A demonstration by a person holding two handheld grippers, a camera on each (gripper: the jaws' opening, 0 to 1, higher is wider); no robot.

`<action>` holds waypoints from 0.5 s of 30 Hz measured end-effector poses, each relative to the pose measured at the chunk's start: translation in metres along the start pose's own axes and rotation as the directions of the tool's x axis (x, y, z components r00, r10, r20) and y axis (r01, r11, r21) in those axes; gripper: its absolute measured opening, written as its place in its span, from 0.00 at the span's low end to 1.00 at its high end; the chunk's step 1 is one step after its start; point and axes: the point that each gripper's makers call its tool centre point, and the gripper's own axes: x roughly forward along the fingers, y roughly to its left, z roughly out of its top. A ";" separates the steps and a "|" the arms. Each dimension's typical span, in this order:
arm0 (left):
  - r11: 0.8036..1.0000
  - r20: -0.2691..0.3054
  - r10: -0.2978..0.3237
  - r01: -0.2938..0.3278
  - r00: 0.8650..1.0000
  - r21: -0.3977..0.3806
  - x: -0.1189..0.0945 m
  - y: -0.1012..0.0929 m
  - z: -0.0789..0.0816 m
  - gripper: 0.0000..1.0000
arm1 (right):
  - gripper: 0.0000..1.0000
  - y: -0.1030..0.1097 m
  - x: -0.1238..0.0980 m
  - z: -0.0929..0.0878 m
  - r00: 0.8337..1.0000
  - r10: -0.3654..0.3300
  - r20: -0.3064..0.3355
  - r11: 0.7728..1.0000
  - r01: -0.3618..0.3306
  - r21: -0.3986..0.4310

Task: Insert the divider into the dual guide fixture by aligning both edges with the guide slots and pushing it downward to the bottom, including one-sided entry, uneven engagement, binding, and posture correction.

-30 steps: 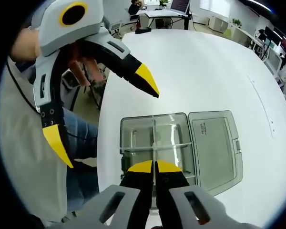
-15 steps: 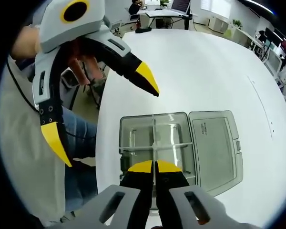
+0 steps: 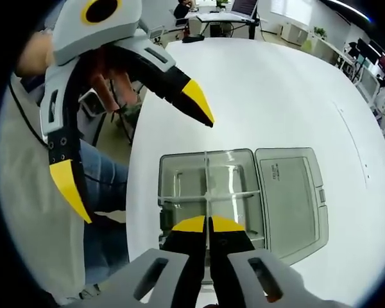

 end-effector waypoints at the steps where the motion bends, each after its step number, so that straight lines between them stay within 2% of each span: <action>1: 1.000 0.000 0.000 0.000 1.000 0.000 0.000 0.000 0.000 0.84 | 0.00 0.000 0.000 0.000 1.000 0.000 0.000 1.000 0.000 0.000; 15: 1.000 -0.006 -0.001 0.001 1.000 -0.005 0.003 0.003 -0.001 0.84 | 0.00 -0.001 0.008 -0.004 1.000 0.003 -0.003 1.000 -0.003 0.003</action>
